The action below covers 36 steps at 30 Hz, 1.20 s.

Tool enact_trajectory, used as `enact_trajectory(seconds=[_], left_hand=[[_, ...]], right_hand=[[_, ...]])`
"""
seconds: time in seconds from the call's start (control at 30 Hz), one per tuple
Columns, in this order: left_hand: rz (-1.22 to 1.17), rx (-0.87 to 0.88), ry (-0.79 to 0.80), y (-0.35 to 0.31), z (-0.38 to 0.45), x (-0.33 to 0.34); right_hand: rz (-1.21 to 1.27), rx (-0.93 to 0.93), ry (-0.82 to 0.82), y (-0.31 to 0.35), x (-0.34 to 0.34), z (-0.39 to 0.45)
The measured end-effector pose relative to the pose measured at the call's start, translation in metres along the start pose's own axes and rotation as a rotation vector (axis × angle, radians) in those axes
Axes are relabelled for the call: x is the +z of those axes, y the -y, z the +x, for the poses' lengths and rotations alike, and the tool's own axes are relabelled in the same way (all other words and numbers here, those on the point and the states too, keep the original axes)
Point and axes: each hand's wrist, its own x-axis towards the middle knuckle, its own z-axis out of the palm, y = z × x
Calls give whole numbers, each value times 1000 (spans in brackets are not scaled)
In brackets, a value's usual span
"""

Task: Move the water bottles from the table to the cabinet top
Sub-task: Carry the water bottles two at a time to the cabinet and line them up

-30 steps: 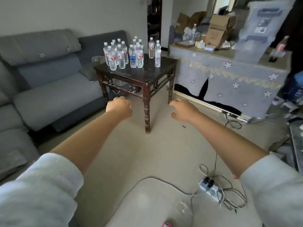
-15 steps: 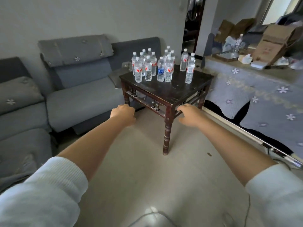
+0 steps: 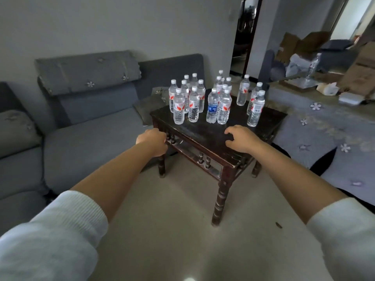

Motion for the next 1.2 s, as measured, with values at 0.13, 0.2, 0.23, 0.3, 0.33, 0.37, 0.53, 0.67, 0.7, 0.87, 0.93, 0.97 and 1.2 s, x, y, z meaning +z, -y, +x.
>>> enact_trajectory(seconds=[0.13, 0.2, 0.23, 0.3, 0.33, 0.37, 0.53, 0.67, 0.7, 0.87, 0.93, 0.97, 1.2], left_hand=[[-2, 4, 11, 14, 60, 1], [-9, 5, 16, 19, 92, 3], [-11, 7, 18, 22, 109, 4], [-7, 17, 26, 25, 137, 5], [-8, 23, 24, 26, 152, 6], [-9, 26, 15, 27, 170, 5], [13, 9, 11, 31, 269, -7], [-1, 18, 8, 31, 339, -20], [-8, 20, 6, 31, 357, -21], [-73, 48, 42, 32, 419, -17], [-113, 87, 44, 35, 440, -13], [-129, 112, 41, 37, 454, -10], [-171, 336, 129, 43, 532, 9]], right_hand=[[-4, 16, 7, -1, -2, 61], [0, 18, 14, -1, 1, 94], [-2, 17, 11, -2, 2, 112], [1, 14, 12, -2, 3, 143], [5, 9, 9, -2, 3, 159], [10, 3, 3, -2, 3, 179], [32, -58, 1, -8, -4, 284], [40, -65, -17, -14, -20, 357], [34, -69, -21, -16, -23, 378], [49, -47, -7, -15, -20, 452], [68, -30, -11, -11, -13, 475], [75, -16, -9, -8, -8, 487], [113, 35, 89, 7, 16, 544]])
